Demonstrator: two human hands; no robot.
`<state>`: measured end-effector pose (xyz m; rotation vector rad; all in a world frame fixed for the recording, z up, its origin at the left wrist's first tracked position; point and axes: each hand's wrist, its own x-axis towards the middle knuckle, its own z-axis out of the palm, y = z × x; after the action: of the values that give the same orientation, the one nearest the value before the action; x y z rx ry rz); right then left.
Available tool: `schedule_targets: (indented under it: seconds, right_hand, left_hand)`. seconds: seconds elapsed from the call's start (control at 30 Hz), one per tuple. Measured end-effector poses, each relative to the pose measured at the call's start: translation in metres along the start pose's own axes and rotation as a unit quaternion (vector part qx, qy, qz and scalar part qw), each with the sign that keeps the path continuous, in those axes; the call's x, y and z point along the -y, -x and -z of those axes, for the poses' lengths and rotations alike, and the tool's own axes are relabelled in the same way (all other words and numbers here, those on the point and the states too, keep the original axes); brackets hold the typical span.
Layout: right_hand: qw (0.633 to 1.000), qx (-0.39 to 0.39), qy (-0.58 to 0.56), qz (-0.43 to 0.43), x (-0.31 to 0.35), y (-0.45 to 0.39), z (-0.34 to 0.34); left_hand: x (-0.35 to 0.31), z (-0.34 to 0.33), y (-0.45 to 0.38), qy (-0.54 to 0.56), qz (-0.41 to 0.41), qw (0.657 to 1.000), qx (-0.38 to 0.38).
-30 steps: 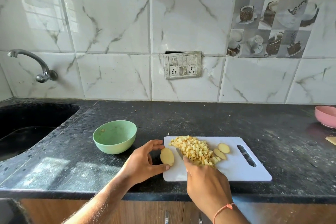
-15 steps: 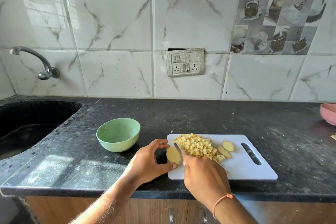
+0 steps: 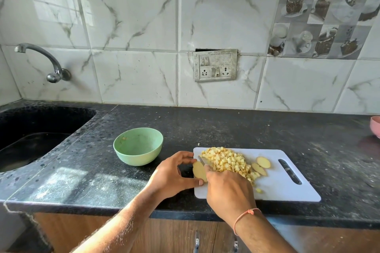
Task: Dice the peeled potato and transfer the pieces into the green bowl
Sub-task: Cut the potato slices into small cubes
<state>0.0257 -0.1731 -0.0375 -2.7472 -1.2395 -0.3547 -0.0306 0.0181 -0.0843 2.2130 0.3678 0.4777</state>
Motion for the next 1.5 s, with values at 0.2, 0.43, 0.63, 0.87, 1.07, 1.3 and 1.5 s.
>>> schedule_targets:
  seconds: [0.2, 0.43, 0.63, 0.87, 1.07, 1.3, 1.5]
  right_hand:
    - [0.999, 0.034, -0.008, 0.001, -0.001, 0.009, 0.005]
    - [0.998, 0.057, -0.023, -0.01, -0.008, 0.037, 0.008]
    - [0.996, 0.084, -0.029, -0.011, -0.01, 0.064, 0.017]
    - [0.991, 0.116, -0.056, -0.035, -0.011, 0.08, 0.031]
    - [0.996, -0.009, -0.087, -0.028, -0.018, 0.069, 0.032]
    - [0.994, -0.031, -0.098, -0.031, -0.01, 0.033, 0.022]
    - [0.998, -0.01, -0.064, -0.022, -0.003, 0.012, 0.017]
  left_hand:
    - [0.001, -0.002, 0.0, 0.005, 0.012, 1.0, -0.007]
    - [-0.001, -0.002, 0.003, 0.012, 0.015, 1.0, -0.013]
    - [-0.002, -0.003, 0.004, 0.02, 0.018, 1.0, -0.015]
    - [-0.002, -0.002, 0.005, 0.012, 0.011, 1.0, -0.014]
    - [0.0, 0.0, 0.006, 0.0, -0.004, 1.0, -0.013]
    - [0.0, -0.002, 0.005, -0.02, -0.009, 1.0, -0.019]
    - [0.002, -0.002, 0.004, -0.011, -0.018, 1.0, -0.02]
